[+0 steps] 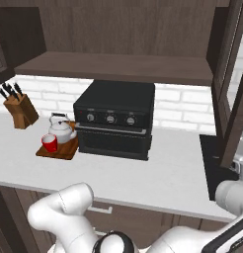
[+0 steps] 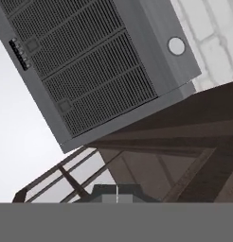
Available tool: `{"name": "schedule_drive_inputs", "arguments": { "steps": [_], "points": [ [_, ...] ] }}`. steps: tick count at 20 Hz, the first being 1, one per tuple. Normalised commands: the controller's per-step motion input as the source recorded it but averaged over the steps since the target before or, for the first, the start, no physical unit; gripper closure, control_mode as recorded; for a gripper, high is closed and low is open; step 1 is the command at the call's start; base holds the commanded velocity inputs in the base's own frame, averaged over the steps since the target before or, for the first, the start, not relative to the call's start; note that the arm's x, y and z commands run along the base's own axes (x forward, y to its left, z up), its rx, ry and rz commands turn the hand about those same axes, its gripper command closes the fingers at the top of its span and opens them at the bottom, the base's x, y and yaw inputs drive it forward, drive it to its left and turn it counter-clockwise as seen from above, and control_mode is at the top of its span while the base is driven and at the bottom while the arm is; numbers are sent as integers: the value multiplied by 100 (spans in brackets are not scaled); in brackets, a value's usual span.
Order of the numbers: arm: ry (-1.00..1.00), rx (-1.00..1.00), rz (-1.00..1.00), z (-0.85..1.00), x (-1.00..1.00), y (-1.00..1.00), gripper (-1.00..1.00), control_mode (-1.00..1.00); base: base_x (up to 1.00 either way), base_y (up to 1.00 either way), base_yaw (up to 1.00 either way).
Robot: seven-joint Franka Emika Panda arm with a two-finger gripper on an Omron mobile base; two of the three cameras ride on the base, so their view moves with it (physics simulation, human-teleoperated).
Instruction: Pick the kettle from the counter and place it on the tray. Then pick the mug from the cabinet and place it on the tray. Then close the cabinet doors.
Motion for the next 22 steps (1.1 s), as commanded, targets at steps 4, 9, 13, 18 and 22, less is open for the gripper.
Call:
{"name": "schedule_drive_inputs", "arguments": {
  "steps": [4,9,13,18,22],
  "points": [
    [-6,0,0,29,0,16,100,-100,0,0,0],
    [-9,0,0,27,-2,47,100,-100,0,0,0],
    [-10,-3,0,32,-3,64,100,-100,0,0,0],
    [-10,-6,0,34,-8,79,100,-100,0,0,0],
    [-7,-10,0,19,-13,94,100,-100,0,0,0]
  ]
}}
